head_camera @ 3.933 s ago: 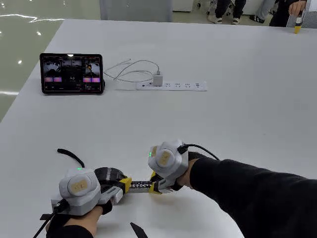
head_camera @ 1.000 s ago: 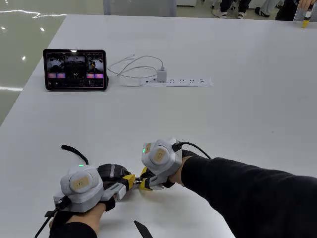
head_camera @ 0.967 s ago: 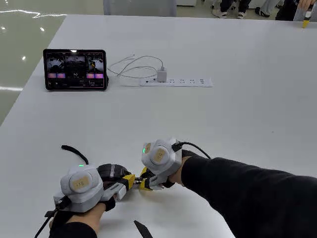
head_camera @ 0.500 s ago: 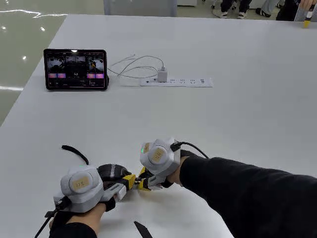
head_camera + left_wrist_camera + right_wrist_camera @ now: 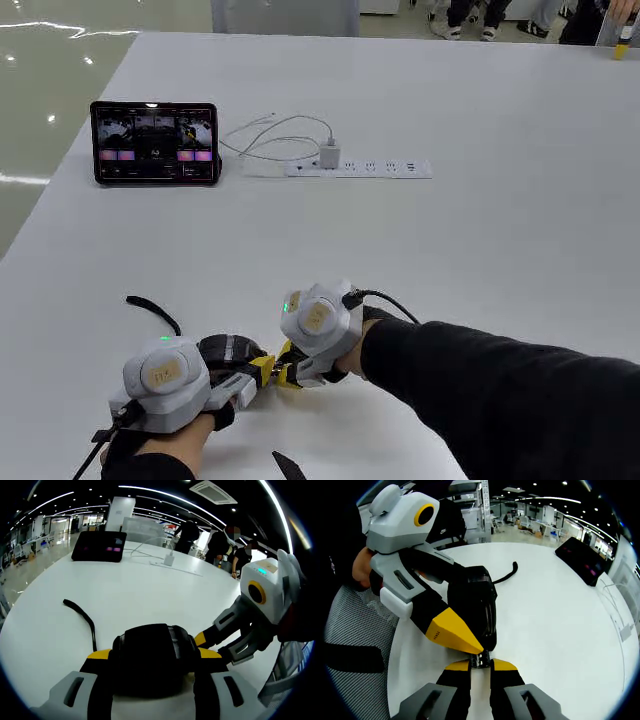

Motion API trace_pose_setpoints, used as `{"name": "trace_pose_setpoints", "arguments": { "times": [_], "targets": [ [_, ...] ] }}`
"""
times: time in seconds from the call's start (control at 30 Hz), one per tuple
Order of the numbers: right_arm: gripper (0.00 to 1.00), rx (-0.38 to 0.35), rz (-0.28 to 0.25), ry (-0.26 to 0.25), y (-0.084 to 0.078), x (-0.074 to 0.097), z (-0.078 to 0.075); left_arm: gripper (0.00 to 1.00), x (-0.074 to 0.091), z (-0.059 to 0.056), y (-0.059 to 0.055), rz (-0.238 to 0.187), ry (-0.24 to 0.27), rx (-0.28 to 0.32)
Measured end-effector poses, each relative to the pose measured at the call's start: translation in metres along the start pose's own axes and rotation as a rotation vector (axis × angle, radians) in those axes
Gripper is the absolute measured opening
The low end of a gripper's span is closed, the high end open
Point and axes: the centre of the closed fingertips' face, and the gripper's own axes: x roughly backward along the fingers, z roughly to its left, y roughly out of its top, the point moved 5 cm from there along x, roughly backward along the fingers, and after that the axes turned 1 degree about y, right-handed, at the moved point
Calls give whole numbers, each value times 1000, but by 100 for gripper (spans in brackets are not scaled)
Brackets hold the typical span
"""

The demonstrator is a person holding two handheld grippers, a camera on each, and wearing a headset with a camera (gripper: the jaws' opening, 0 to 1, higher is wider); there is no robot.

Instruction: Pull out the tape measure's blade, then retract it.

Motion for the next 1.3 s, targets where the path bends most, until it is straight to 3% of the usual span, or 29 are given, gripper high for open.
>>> {"name": "trace_pose_setpoints", "arguments": {
  "times": [1.3],
  "targets": [
    [11,5,-3,-12,5,-4,2,61,0,-1,0,-22,14,-16]
  ]
}}
